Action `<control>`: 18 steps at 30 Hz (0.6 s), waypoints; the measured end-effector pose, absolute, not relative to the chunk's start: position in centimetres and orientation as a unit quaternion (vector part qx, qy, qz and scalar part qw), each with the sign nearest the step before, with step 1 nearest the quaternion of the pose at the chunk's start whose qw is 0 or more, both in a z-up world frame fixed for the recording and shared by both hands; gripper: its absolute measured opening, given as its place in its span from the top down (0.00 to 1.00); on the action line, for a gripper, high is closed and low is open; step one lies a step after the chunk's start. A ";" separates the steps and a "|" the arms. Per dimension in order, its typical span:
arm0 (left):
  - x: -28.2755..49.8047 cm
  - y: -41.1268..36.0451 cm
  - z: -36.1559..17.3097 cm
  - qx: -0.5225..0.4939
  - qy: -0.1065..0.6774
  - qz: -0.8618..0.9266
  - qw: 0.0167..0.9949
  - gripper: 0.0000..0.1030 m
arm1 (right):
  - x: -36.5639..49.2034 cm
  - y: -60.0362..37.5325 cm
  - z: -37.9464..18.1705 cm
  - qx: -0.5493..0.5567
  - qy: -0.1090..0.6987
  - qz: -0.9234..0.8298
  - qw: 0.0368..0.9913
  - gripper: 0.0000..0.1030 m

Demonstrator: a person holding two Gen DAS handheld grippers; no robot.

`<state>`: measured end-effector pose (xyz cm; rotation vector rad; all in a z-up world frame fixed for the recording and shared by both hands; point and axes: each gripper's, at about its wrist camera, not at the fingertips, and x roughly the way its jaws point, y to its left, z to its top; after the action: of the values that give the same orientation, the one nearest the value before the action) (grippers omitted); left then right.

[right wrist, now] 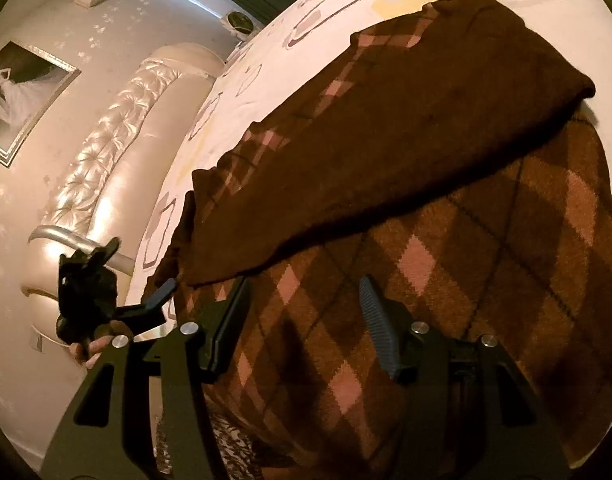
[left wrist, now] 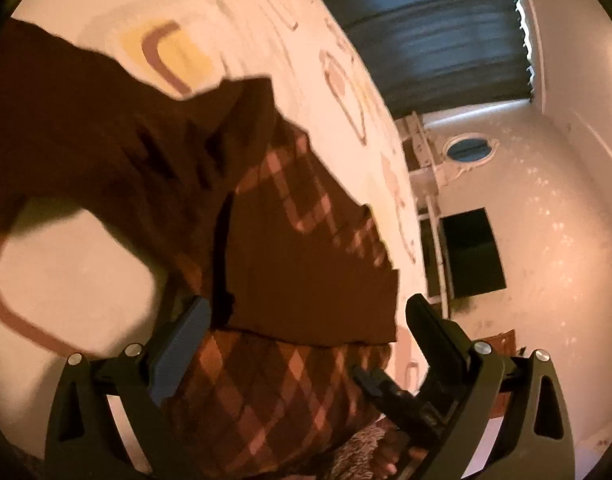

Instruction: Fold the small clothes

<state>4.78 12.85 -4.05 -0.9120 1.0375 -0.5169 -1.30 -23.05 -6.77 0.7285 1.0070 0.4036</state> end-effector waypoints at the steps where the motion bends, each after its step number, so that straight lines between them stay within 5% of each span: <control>1: 5.1 12.6 -4.6 -0.418 0.478 -0.236 0.736 0.06 | -1.3 -23.1 -6.8 0.340 0.469 0.188 0.793 0.45; 10: 6.3 12.0 -5.8 -0.430 0.475 -0.242 0.729 0.06 | -1.5 -23.2 -7.0 0.346 0.467 0.188 0.792 0.45; 14: 6.4 11.7 -6.7 -0.417 0.492 -0.240 0.726 0.44 | -1.6 -23.3 -7.0 0.350 0.466 0.188 0.791 0.45; 18: 6.1 12.3 -7.4 -0.429 0.490 -0.241 0.719 0.49 | -1.6 -23.3 -7.1 0.350 0.465 0.187 0.792 0.45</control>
<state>6.11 12.30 -7.41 -0.9494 1.0830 -0.5339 -1.60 -23.27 -7.10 0.7523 1.0002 0.4024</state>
